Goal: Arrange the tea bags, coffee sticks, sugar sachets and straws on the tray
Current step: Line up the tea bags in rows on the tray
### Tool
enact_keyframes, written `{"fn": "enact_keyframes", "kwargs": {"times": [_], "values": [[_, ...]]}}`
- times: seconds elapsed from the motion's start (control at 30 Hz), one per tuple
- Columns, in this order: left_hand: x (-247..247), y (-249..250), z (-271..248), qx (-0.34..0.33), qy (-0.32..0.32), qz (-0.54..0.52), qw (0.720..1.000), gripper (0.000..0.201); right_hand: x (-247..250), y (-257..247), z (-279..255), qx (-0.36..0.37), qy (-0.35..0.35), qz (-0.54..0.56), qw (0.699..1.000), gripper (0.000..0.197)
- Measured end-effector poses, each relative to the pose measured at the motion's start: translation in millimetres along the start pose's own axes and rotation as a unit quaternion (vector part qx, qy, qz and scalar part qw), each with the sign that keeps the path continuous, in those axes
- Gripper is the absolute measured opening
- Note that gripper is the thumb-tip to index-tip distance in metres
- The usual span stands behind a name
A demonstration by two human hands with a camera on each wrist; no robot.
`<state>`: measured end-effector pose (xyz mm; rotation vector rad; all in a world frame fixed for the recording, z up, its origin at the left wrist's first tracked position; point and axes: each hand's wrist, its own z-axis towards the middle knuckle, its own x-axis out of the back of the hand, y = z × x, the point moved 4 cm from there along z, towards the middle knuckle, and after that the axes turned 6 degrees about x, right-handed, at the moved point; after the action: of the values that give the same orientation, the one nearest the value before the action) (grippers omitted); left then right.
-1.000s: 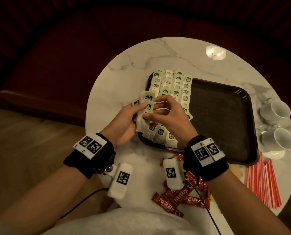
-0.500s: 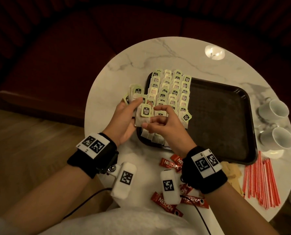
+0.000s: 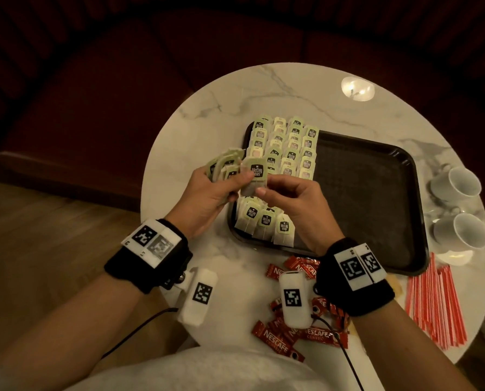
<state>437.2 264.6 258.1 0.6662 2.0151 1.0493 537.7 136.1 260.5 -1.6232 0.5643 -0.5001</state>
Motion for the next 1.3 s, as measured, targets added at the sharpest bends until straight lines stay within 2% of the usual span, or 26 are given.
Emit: {"fn": "enact_keyframes", "kwargs": {"times": [0.27, 0.4, 0.53, 0.63, 0.77, 0.83, 0.93, 1.07, 1.17, 1.3], "values": [[-1, 0, 5, -0.01, -0.001, 0.008, 1.0, 0.012, 8, 4, -1, 0.009, 0.022, -0.047, 0.999, 0.018], [-2, 1, 6, -0.016, 0.022, 0.004, 1.0, 0.005, 7, 5, -1, 0.016, 0.012, -0.063, 0.998, 0.014], [-7, 4, 3, -0.017, 0.012, 0.013, 1.0, 0.005, 6, 8, 0, 0.027, 0.039, -0.031, 0.998, 0.018], [-12, 2, 2, -0.009, -0.014, 0.02, 1.0, 0.015, 9, 8, 0, 0.034, 0.062, -0.013, 0.997, 0.017], [-11, 0, 6, -0.008, -0.013, 0.026, 1.0, 0.036, 12, 8, -4, 0.054, 0.057, -0.014, 0.997, 0.015], [-11, -1, 8, -0.006, -0.014, 0.038, 0.999, 0.035, 17, 9, -7, 0.057, 0.068, -0.008, 0.996, 0.018], [-15, -4, 7, 0.001, -0.027, 0.063, 0.998, 0.021, 28, 13, -13, 0.039, 0.102, 0.004, 0.994, 0.02], [-11, -14, 9, 0.04, -0.009, 0.074, 0.996, 0.034, 53, 27, -21, -0.002, 0.179, -0.014, 0.984, 0.023], [-6, -24, 8, 0.078, 0.013, 0.075, 0.994, 0.018, 76, 45, -27, -0.047, 0.224, -0.062, 0.971, 0.025], [-6, -32, 6, 0.1, 0.007, 0.077, 0.992, 0.023, 99, 71, -33, -0.119, 0.224, -0.121, 0.96, 0.019]]}}
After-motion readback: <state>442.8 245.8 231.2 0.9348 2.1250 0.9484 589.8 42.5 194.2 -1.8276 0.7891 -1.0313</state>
